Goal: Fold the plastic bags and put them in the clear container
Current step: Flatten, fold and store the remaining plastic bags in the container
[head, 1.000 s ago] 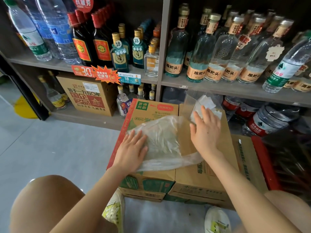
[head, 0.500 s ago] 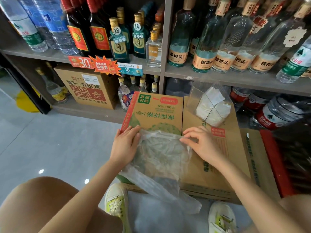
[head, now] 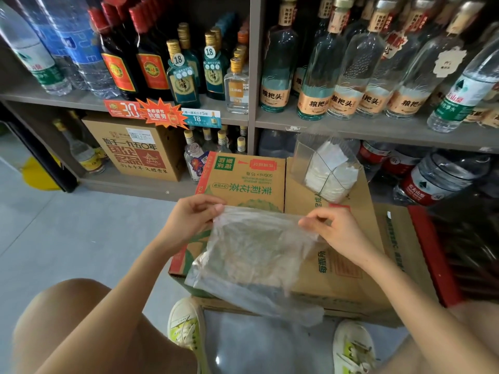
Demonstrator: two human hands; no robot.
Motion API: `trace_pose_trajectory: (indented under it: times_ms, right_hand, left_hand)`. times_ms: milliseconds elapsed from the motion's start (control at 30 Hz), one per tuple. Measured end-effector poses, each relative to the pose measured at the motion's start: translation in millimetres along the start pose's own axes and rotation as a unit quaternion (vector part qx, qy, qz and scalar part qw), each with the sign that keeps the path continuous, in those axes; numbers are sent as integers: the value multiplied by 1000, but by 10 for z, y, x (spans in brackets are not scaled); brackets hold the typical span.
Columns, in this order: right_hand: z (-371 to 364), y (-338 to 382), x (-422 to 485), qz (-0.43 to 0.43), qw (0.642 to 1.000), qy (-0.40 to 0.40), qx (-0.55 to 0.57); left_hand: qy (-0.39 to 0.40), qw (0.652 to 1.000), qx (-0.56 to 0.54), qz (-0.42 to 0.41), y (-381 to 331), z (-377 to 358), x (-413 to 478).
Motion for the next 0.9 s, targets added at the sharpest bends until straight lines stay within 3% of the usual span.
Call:
trace_pose_trajectory:
  times_ms: [167,300,567,833,900]
  right_hand:
    - [140,2,-244,-54,996,66,34]
    - [252,20,-381,-64,992,112,-5]
    - [397,195,-492,-96,981,164,-49]
    - [646,294,-532,-90,995,-20,42]
    - [701,302,-541,-98,993,-32,62]
  left_hand:
    - [3,999,28,-22,-79,105,-108]
    - [36,995,86,-23,-155,136,-183]
    - [46,994,89,-32,-329,218,-312]
    - [75,981,176,-33,-413,224,-388]
    - [59,980,188,-40,-429,218,-379]
Point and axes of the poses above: each hand's wrist, its own x-axis towards the middle knuckle, its own z-axis out of the back of the hand, y = z × x, the point moved 5 cm from there along x, towards the middle knuckle, and after that the axes turned 10 degrees about z, right-handed, at the moved point
